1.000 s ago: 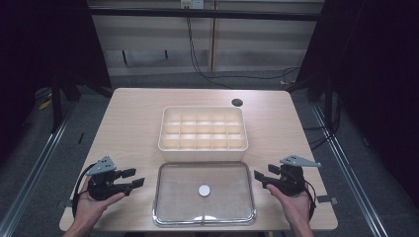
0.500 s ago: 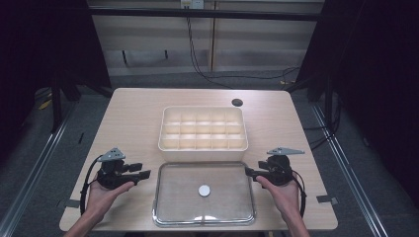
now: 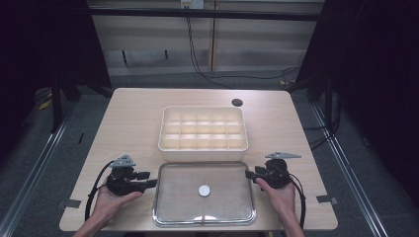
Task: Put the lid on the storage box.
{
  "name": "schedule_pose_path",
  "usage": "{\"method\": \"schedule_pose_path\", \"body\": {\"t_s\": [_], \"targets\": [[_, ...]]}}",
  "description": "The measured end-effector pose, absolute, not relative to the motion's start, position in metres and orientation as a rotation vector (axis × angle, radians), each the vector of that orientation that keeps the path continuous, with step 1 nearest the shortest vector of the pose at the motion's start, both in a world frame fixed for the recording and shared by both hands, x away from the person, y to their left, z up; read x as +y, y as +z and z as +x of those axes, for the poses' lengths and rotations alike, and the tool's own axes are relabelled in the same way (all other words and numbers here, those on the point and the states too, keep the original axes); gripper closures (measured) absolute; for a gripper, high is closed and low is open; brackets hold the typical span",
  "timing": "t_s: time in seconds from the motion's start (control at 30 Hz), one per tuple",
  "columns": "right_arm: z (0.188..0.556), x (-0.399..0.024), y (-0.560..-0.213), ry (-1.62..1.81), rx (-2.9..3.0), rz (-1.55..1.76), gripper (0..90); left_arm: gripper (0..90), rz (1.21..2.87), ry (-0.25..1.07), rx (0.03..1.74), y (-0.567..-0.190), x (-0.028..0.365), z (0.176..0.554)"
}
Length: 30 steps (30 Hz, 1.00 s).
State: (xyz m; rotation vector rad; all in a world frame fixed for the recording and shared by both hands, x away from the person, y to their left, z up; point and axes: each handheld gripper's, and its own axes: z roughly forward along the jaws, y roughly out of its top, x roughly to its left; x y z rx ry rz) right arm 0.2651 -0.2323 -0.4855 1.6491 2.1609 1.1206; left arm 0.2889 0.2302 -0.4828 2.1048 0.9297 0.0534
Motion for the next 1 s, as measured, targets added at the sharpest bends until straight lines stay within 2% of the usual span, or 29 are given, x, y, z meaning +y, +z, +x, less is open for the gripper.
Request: {"method": "schedule_pose_path", "body": {"t_s": [0.3,1.0], "targets": [[0.266,-0.227,-0.496,1.03,2.168,1.648,52.0,53.5,2.112,-0.002,0.953,-0.493,0.228,0.289],[0.261,-0.219,-0.5,1.102,2.127,1.663,57.6,58.7,2.161,-0.025,0.866,-0.497,0.217,0.285]]}}
